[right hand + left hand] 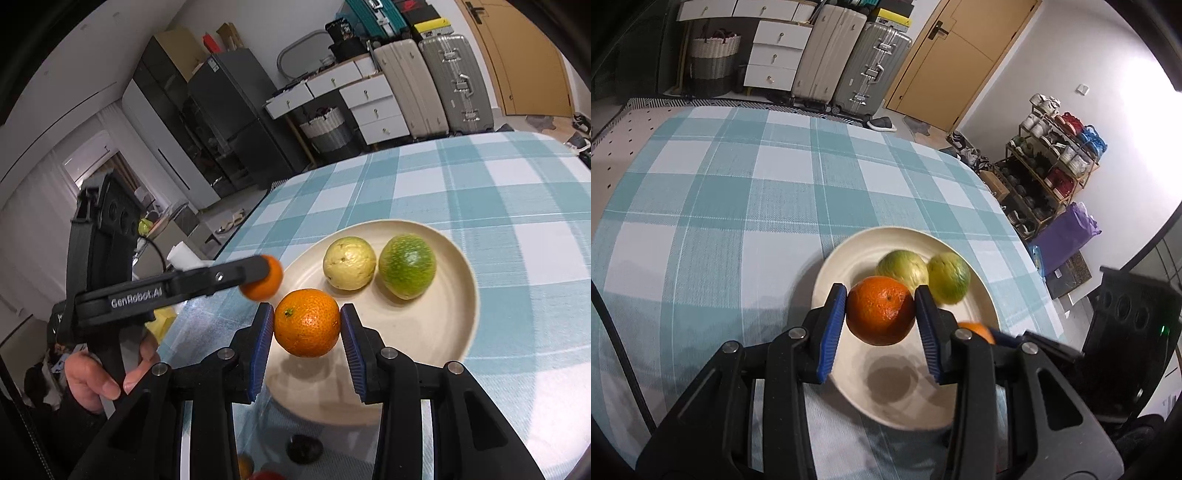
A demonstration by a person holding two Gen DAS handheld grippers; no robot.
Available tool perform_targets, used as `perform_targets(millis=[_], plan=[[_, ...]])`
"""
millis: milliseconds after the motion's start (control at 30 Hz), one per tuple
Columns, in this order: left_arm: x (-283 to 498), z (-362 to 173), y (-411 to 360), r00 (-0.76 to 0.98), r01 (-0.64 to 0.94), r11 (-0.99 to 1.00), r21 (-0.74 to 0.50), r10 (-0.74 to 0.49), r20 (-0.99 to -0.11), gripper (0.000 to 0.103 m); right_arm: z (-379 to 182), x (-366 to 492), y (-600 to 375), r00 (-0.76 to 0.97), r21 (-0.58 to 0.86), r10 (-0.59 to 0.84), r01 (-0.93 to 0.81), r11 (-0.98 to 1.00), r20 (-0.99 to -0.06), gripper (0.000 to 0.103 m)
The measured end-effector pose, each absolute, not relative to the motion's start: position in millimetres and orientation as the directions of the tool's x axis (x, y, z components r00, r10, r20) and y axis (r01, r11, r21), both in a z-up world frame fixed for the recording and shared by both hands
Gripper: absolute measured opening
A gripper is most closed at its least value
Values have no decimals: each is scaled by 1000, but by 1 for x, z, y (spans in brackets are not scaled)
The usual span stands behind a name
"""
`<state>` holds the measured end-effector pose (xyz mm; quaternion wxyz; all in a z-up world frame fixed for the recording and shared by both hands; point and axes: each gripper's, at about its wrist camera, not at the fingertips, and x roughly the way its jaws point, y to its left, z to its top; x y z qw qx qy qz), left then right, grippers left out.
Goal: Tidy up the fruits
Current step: 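Place both oranges on the cream plate beside the citrus and open both tools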
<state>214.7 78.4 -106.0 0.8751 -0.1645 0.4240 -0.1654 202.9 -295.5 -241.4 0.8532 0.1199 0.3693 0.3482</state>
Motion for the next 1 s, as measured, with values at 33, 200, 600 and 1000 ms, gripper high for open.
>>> perform_targets(millis=[33, 200, 600, 1000], plan=[[220, -108, 79, 581, 150, 889, -432, -433, -689, 35, -244, 205, -293, 479, 463, 682, -504, 729, -553, 38], [243, -116, 81, 561, 146, 882, -449, -447, -697, 35, -256, 219, -282, 448, 478, 680, -489, 730, -580, 38], [273, -126, 77, 534, 150, 861, -486, -485, -693, 35, -260, 232, -258, 440, 457, 672, -503, 734, -595, 39], [258, -111, 82, 546, 141, 876, -461, -457, -702, 43, -250, 213, -273, 494, 443, 671, -508, 739, -553, 63]])
